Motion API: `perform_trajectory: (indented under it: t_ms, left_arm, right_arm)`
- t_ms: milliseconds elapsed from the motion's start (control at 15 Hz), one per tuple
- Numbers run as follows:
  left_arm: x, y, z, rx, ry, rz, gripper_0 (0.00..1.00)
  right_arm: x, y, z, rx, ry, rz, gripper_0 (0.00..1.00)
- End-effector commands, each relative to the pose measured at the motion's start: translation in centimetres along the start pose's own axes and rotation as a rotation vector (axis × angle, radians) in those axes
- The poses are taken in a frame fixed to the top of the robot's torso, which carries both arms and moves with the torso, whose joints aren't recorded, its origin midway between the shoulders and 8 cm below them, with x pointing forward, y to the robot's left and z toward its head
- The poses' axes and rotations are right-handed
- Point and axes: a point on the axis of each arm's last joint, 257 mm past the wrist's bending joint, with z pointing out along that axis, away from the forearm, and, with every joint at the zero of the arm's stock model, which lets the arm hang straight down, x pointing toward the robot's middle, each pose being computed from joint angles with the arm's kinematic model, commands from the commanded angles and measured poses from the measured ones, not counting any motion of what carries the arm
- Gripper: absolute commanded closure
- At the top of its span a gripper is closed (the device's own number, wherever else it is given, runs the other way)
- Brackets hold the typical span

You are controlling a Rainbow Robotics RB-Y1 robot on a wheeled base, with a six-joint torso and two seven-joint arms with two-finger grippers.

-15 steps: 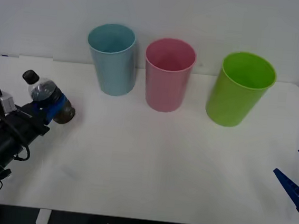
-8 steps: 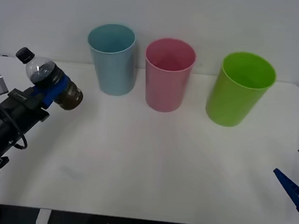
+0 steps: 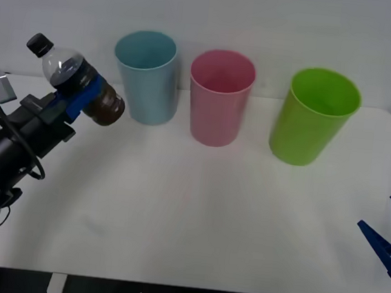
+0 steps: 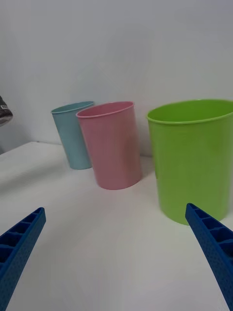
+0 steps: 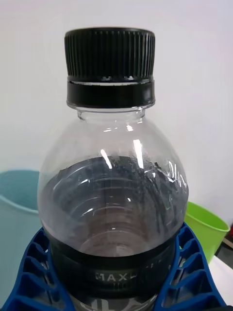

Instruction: Grasp the object on the table and drop it into the matching bin: aluminum can to the light blue bin, PET bottle to the pink bin.

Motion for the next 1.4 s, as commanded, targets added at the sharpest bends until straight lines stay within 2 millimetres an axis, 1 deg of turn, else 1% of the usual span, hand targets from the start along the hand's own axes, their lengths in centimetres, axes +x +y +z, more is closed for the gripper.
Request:
perform_trajectory:
  t_ms: [67,267,400,600,733,1067,1267,1400]
  left_arm:
    - [-0.8,-1.7,1.6,0.040,-0.014,0.012,1.00]
    - [-0.9,-3.7,4.6,0.088,-0.007,0.052,1.00]
    - [-1.5,-5.0,6.9,0.114,-0.019,0.061,1.00]
    - [-1.8,-5.7,10.5,0.147,-0.023,0.075,1.00]
    - [-1.6,-5.5,12.8,0.161,-0.010,0.094,1.00]
    - [0.9,-5.8,19.4,0.209,0.060,0.217,1.00]
    - [2.4,-6.1,22.8,0.227,0.113,0.265,1.00]
    - [3.3,-6.6,24.7,0.238,0.145,0.271,0.99]
  right_arm:
    - [0.0,0.0,0.0,0.000,0.000,0.000,0.00]
    - [0.0,0.0,0.0,0.000,0.000,0.000,0.00]
    - [0.0,0.0,0.0,0.000,0.000,0.000,0.00]
    - [0.0,0.0,0.0,0.000,0.000,0.000,0.00]
    - [0.0,0.0,0.0,0.000,0.000,0.000,0.00]
    - [0.0,0.0,0.0,0.000,0.000,0.000,0.00]
    - [0.0,0.0,0.0,0.000,0.000,0.000,0.00]
    - [0.0,0.0,0.0,0.000,0.000,0.000,0.00]
